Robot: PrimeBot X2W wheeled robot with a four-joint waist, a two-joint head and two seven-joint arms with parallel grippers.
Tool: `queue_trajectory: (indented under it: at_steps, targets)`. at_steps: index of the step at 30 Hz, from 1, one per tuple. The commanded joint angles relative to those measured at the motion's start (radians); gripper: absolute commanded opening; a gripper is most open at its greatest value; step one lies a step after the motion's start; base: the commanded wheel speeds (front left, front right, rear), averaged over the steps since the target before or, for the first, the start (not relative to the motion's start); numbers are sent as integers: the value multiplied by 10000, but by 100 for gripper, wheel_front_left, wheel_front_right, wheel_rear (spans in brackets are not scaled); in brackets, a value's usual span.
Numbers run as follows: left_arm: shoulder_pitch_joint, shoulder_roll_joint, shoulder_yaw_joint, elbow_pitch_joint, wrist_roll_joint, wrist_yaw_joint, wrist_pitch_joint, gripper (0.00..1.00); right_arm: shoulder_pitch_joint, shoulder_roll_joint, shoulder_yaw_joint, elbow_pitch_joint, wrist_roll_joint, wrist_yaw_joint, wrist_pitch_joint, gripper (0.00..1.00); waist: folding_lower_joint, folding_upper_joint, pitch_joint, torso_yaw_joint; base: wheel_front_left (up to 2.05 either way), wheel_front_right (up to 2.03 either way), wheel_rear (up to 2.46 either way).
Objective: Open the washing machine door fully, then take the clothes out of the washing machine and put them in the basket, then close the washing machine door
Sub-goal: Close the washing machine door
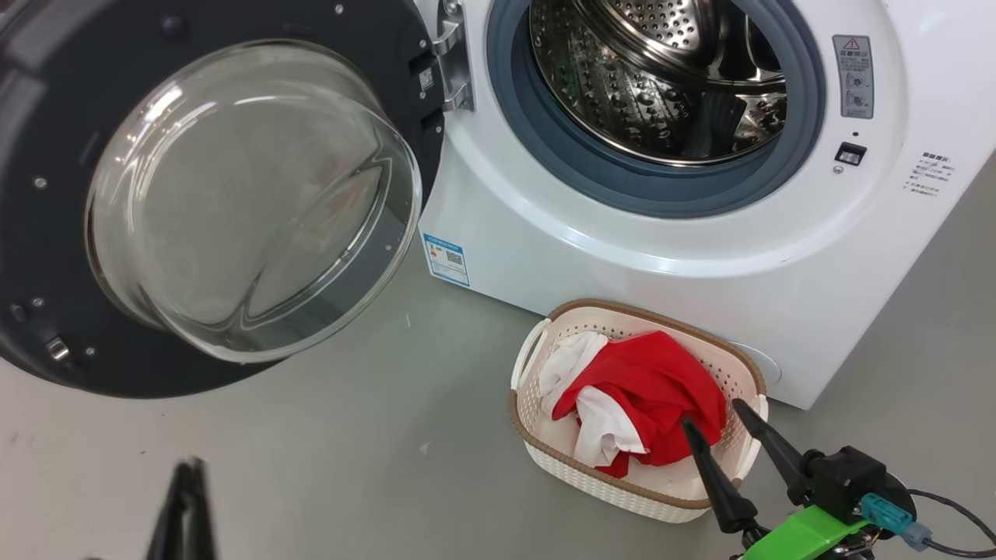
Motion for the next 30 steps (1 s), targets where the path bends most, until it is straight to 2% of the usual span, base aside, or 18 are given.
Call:
queue_trajectory:
  at_steps: [1, 4, 7, 10, 14, 18, 21, 23, 26, 30]
  targets:
    - [-464, 111, 528, -514, 84, -123, -51, 0, -105, -33, 113, -255, 62, 48, -65, 100, 0, 0, -7, -17, 0, 0, 0]
    - [-1024, 119, 1324, -1191, 354, -492, -51, 0, 85, 36, -72, -333, 14, 48, -65, 100, 0, 0, -7, -44, 0, 0, 0]
    - [-1871, 478, 2065, -1858, 663, -732, -51, 0, 243, 114, -264, -420, -38, 48, -65, 100, 0, 0, 18, -64, 0, 0, 0]
    - [-2875, 1240, 2773, -2271, 753, -820, -51, 0, 298, 205, -336, -491, -109, 48, -65, 100, 0, 0, 108, -186, 0, 0, 0]
    - [-4367, 2363, 3476, -1857, -206, -847, -51, 0, 211, 310, -363, -538, -176, 48, -65, 100, 0, 0, 290, -415, 0, 0, 0]
    - [-5605, 3638, 3744, -826, -1305, -850, -51, 0, 114, 373, -387, -576, -242, 48, -65, 100, 0, 0, 509, -593, 0, 0, 0]
    - [-6204, 4100, 3965, -70, -1871, -851, -51, 0, 30, 383, -398, -576, -269, 48, -65, 100, 0, 0, 634, -681, 0, 0, 0]
    - [-6746, 4498, 4036, 913, -2549, -851, -51, 0, -58, 399, -446, -579, -290, 48, -65, 100, 0, 0, 742, -753, 0, 0, 0]
    - [-7441, 5317, 3978, 2441, -3012, -852, -50, 0, -195, 405, -459, -588, -334, 48, -65, 100, 0, 0, 917, -855, 0, 0, 0]
    - [-8377, 6044, 3586, 4485, -4319, -852, 588, 0, -275, 412, -544, -611, -386, 48, -65, 100, 0, 0, 1110, -930, 0, 0, 0]
